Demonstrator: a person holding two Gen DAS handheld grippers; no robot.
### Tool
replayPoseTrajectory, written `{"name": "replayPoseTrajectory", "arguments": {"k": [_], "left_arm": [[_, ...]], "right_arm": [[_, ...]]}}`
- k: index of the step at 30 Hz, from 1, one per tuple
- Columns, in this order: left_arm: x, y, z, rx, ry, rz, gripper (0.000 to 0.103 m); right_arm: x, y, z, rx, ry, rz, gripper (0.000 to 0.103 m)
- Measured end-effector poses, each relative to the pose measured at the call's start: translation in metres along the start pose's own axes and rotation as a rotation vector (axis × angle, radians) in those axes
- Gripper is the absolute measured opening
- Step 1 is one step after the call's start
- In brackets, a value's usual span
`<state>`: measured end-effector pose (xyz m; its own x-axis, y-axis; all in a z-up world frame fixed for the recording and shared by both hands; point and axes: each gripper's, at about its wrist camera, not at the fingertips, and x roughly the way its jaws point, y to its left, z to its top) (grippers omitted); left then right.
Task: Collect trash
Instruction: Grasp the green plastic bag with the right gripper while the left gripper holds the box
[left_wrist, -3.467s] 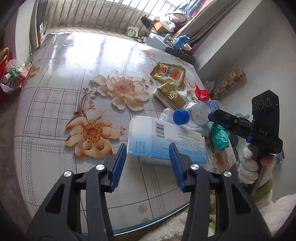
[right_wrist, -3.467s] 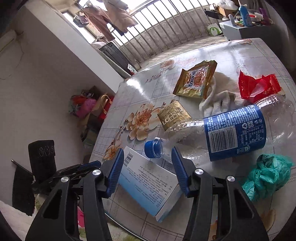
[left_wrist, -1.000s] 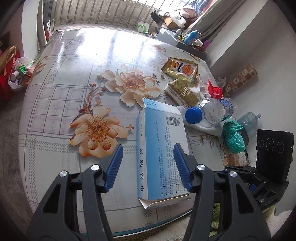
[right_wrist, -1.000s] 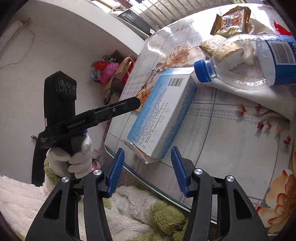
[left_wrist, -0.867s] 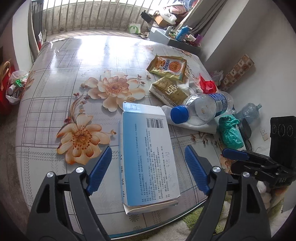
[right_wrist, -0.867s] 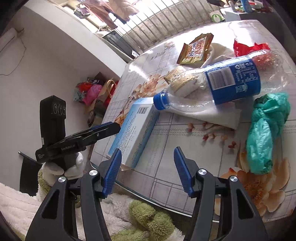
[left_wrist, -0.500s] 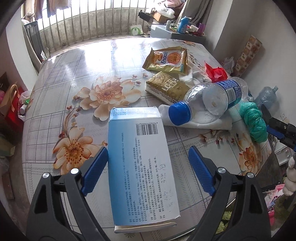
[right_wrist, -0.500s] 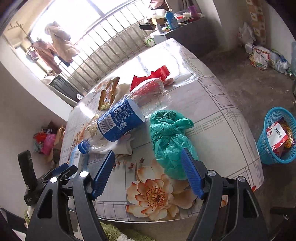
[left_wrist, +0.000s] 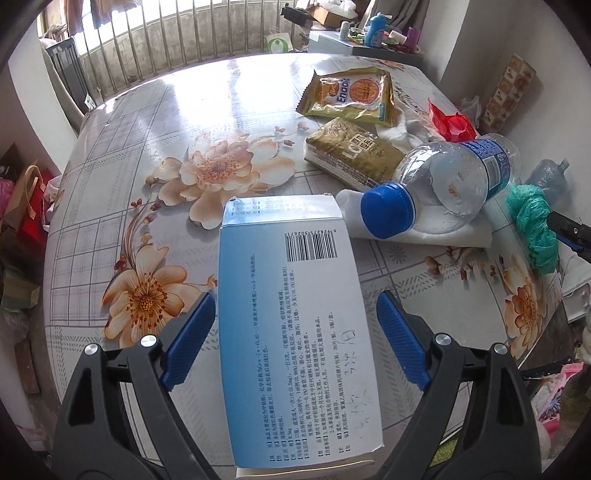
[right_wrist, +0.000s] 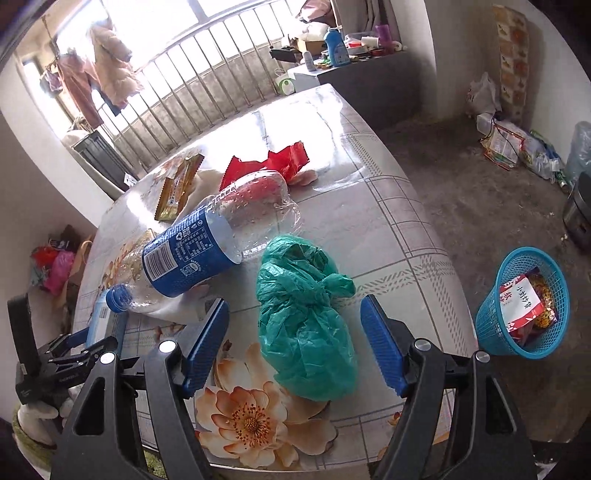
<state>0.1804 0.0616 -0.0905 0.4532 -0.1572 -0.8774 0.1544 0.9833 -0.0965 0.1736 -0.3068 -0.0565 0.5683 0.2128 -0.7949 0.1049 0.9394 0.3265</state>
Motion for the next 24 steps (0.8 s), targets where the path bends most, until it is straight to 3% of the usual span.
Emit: {"name": "replayPoseTrajectory", "arguments": {"k": [5, 9, 13, 18, 24], "left_arm": [[0.007, 0.008, 0.001, -0.063, 0.034, -0.033, 0.084], [0.006, 0.006, -0.002, -0.054, 0.038, -0.025, 0.081], [0.003, 0.004, -0.004, -0.054, 0.039, -0.039, 0.075], [-0.001, 0.010, -0.006, -0.064, 0.037, -0.055, 0.071], [-0.012, 0.019, -0.009, -0.076, 0.029, -0.051, 0.069]], "right_arm": [[0.015, -0.002, 0.000, 0.021, 0.034, 0.019, 0.072], [0.021, 0.000, -0.004, 0.016, 0.053, 0.025, 0.071], [0.027, 0.001, -0.010, 0.020, 0.070, 0.024, 0.065], [0.026, -0.004, -0.011, 0.057, 0.062, 0.043, 0.050], [0.018, -0.012, -0.017, 0.111, 0.053, 0.094, 0.044]]}}
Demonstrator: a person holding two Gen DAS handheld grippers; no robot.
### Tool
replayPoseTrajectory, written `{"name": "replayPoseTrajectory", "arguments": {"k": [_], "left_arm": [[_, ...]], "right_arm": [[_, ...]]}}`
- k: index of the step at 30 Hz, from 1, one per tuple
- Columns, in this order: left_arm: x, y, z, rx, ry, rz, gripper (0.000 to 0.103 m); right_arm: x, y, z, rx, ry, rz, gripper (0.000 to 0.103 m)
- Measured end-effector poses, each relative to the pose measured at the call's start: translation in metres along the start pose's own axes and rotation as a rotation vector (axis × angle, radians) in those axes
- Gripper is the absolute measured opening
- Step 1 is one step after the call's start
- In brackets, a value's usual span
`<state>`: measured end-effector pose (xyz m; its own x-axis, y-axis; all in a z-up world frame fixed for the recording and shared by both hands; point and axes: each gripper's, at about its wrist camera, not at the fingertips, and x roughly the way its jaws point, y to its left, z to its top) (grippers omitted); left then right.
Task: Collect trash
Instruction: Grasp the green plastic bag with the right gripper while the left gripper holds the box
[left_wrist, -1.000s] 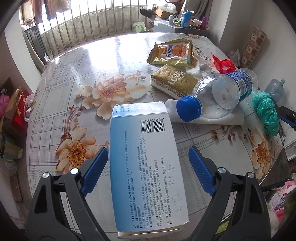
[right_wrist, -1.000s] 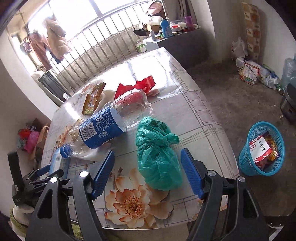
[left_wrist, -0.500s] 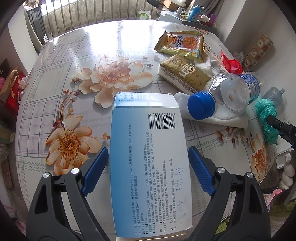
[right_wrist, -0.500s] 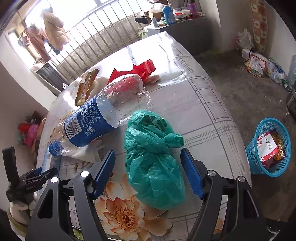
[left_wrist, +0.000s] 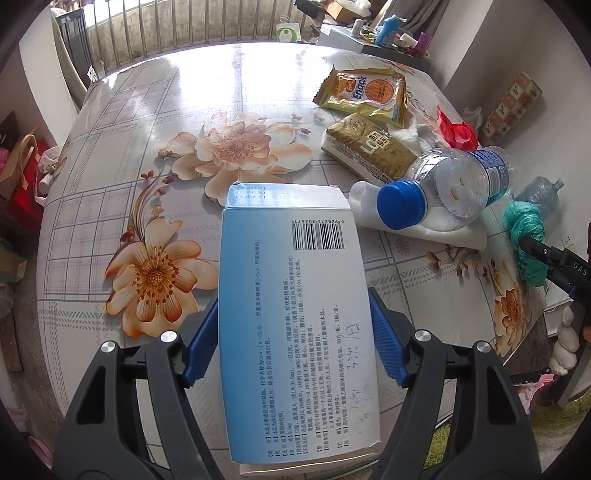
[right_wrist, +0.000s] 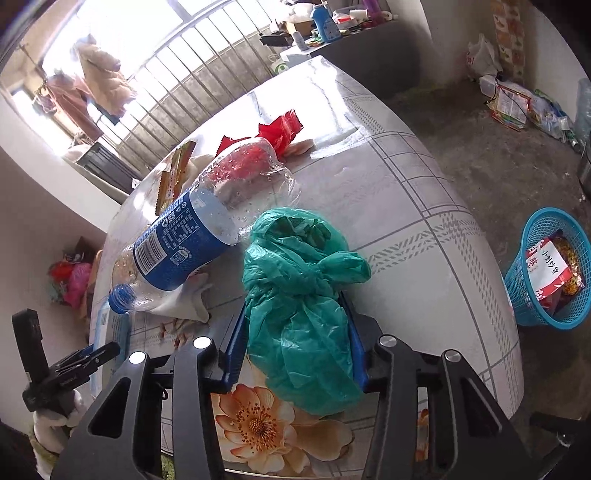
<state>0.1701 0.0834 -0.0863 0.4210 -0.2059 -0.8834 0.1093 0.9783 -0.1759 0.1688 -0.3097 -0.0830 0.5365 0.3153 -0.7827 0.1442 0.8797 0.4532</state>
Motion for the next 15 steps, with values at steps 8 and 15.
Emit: {"name": "replayPoseTrajectory", "arguments": {"k": [8, 15], "left_arm": [[-0.031, 0.011, -0.010, -0.018, -0.046, -0.006, 0.068], [-0.069, 0.012, -0.012, -0.009, -0.123, -0.004, 0.068]], "right_arm": [[-0.016, -0.004, -0.003, 0.020, -0.034, 0.035, 0.043], [-0.032, -0.006, -0.002, 0.033, -0.073, 0.064, 0.042]]}}
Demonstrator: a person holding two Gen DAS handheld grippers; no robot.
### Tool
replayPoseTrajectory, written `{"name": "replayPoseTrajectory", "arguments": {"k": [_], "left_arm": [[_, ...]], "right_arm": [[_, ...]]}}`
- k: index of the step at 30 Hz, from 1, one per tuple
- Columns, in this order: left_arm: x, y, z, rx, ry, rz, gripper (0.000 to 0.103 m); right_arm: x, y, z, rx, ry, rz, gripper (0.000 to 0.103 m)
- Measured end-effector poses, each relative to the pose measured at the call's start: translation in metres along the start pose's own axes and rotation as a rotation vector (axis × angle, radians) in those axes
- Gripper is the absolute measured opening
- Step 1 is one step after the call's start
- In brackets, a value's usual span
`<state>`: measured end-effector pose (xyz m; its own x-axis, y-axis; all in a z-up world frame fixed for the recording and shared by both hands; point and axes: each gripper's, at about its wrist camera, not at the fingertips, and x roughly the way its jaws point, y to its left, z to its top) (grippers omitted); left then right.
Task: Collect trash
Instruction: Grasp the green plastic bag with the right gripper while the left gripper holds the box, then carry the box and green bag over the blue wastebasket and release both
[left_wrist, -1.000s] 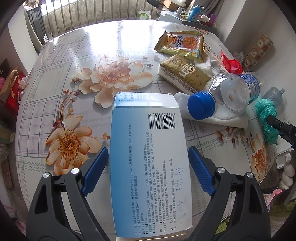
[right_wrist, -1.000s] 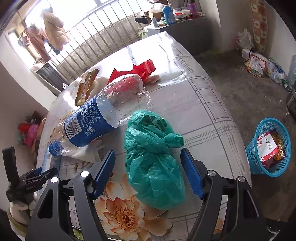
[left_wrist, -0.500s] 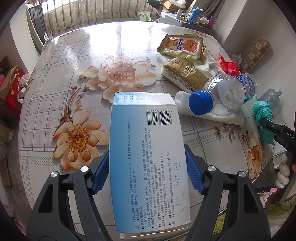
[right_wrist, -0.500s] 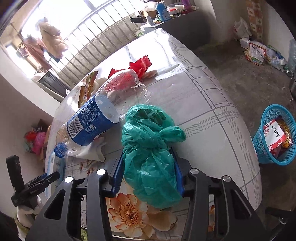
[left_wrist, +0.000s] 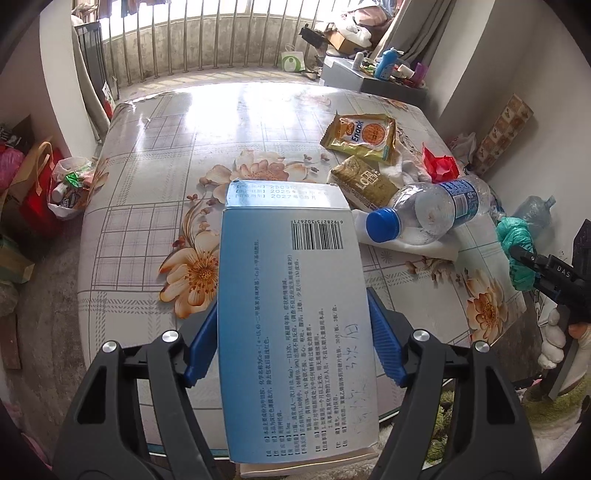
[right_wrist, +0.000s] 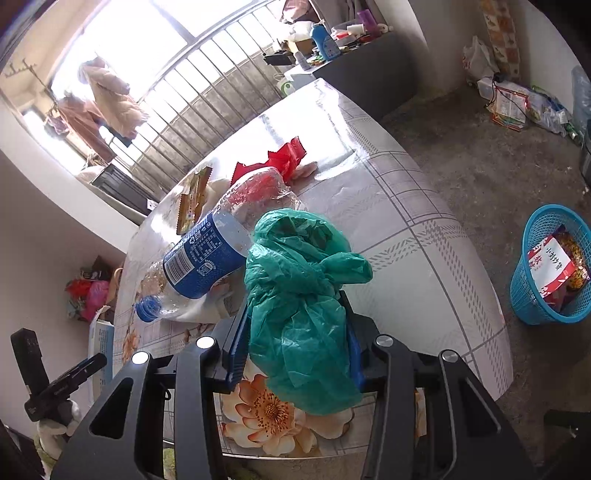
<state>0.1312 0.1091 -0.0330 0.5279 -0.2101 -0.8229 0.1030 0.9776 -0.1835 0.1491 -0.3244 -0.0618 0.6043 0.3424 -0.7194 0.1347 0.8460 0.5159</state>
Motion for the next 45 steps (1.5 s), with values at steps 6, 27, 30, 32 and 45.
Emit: {"name": "replayPoseTrajectory", "arguments": {"k": [6, 27, 30, 32, 45], "left_arm": [[-0.031, -0.020, 0.014, 0.050, -0.082, -0.045, 0.068], [-0.035, -0.191, 0.073, 0.383, -0.173, -0.312, 0.068], [-0.022, -0.221, 0.078, 0.416, -0.142, -0.359, 0.068], [-0.009, -0.241, 0.084, 0.426, -0.099, -0.402, 0.068], [0.102, -0.433, 0.090, 0.631, 0.128, -0.540, 0.068]], "right_arm": [[-0.015, 0.001, 0.002, 0.002, -0.039, 0.023, 0.042], [-0.085, -0.040, 0.005, 0.108, -0.232, 0.044, 0.042], [-0.092, -0.055, 0.006, 0.138, -0.254, 0.041, 0.042], [-0.096, -0.066, 0.006, 0.164, -0.272, 0.039, 0.042], [-0.127, -0.242, -0.027, 0.637, -0.410, -0.162, 0.042]]}}
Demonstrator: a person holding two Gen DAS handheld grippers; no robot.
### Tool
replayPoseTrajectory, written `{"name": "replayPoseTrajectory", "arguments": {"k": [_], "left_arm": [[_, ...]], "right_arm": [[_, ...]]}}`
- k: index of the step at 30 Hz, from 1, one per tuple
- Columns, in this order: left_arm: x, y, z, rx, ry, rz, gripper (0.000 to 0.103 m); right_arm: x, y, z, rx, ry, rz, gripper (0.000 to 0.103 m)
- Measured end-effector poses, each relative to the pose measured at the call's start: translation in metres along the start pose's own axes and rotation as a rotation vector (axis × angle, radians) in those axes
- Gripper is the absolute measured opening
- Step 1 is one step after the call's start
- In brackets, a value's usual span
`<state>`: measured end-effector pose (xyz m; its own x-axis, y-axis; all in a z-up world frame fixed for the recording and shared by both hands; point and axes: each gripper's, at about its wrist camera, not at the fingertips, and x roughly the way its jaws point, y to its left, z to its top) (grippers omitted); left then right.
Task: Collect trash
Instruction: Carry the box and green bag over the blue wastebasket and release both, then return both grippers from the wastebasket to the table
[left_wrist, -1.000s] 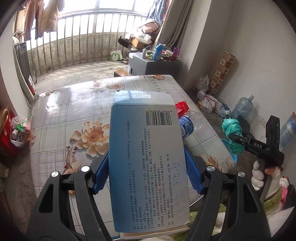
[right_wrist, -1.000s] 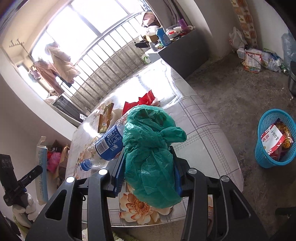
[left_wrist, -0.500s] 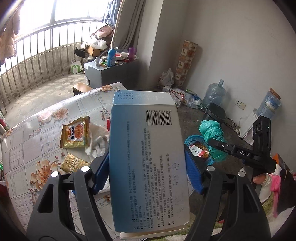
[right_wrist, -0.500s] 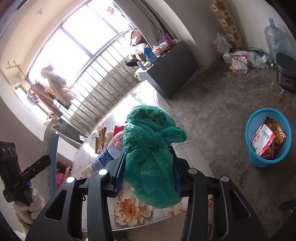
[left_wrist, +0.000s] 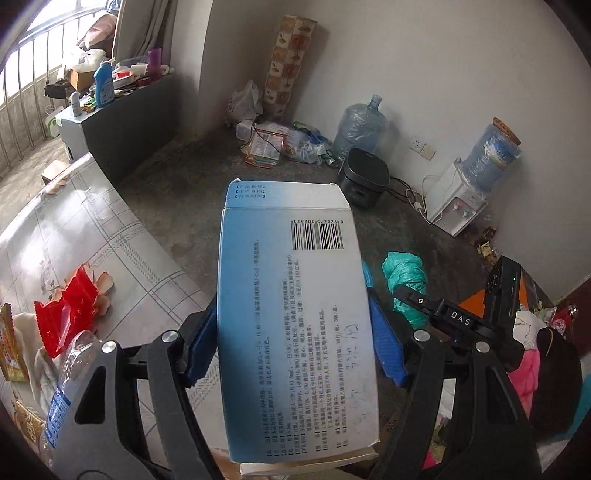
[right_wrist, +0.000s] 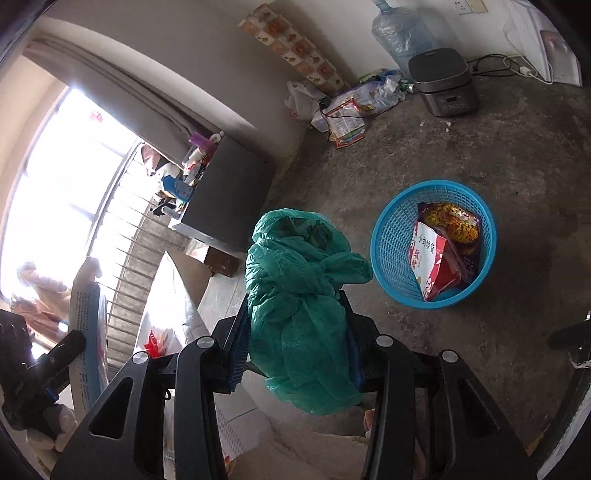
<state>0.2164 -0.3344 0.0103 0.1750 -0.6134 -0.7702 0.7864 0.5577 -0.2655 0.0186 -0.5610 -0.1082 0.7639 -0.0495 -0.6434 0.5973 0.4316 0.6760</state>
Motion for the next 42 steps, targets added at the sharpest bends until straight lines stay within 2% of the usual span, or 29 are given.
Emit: {"name": "replayPoseTrajectory", "arguments": {"k": [5, 8, 10, 11, 12, 14, 17, 21, 24, 28, 33, 36, 40, 42], "left_arm": [[0.104, -0.033, 0.036, 0.056, 0.127, -0.038, 0.069], [0.158, -0.053, 0.052, 0.095, 0.173, -0.031, 0.070], [0.198, -0.062, 0.061, 0.095, 0.185, -0.046, 0.075], [0.217, -0.066, 0.065, 0.097, 0.200, -0.054, 0.078], [0.240, -0.067, 0.069, 0.092, 0.210, -0.045, 0.083], [0.272, -0.066, 0.073, 0.073, 0.216, -0.011, 0.083], [0.291, -0.061, 0.075, 0.042, 0.209, 0.024, 0.083], [0.277, -0.054, 0.077, 0.047, 0.170, 0.008, 0.083], [0.255, -0.055, 0.078, 0.078, 0.125, 0.024, 0.083], [0.207, -0.060, 0.081, 0.091, 0.053, -0.006, 0.083], [0.128, -0.060, 0.078, 0.111, -0.064, -0.035, 0.083], [0.080, -0.054, 0.070, 0.119, -0.138, -0.026, 0.086], [0.019, -0.035, 0.052, 0.098, -0.229, -0.020, 0.088], [-0.008, -0.024, 0.041, 0.077, -0.253, -0.007, 0.088]], "right_arm": [[0.017, -0.064, 0.018, 0.152, -0.014, -0.105, 0.042], [0.034, -0.087, 0.033, 0.201, -0.017, -0.137, 0.043], [0.051, -0.101, 0.047, 0.223, -0.036, -0.163, 0.045], [0.064, -0.109, 0.056, 0.234, -0.037, -0.167, 0.055], [0.082, -0.120, 0.065, 0.245, -0.028, -0.169, 0.069], [0.115, -0.146, 0.077, 0.281, -0.015, -0.220, 0.072], [0.143, -0.175, 0.077, 0.311, 0.008, -0.371, 0.072], [0.137, -0.189, 0.062, 0.345, -0.020, -0.348, 0.072], [0.124, -0.183, 0.053, 0.309, -0.045, -0.346, 0.072], [0.101, -0.160, 0.049, 0.264, -0.096, -0.318, 0.072], [0.063, -0.092, 0.045, 0.102, -0.190, -0.236, 0.072], [0.041, -0.047, 0.040, -0.010, -0.243, -0.186, 0.072], [0.020, 0.013, 0.031, -0.157, -0.286, -0.125, 0.078], [0.011, 0.042, 0.024, -0.237, -0.304, -0.104, 0.084]]}}
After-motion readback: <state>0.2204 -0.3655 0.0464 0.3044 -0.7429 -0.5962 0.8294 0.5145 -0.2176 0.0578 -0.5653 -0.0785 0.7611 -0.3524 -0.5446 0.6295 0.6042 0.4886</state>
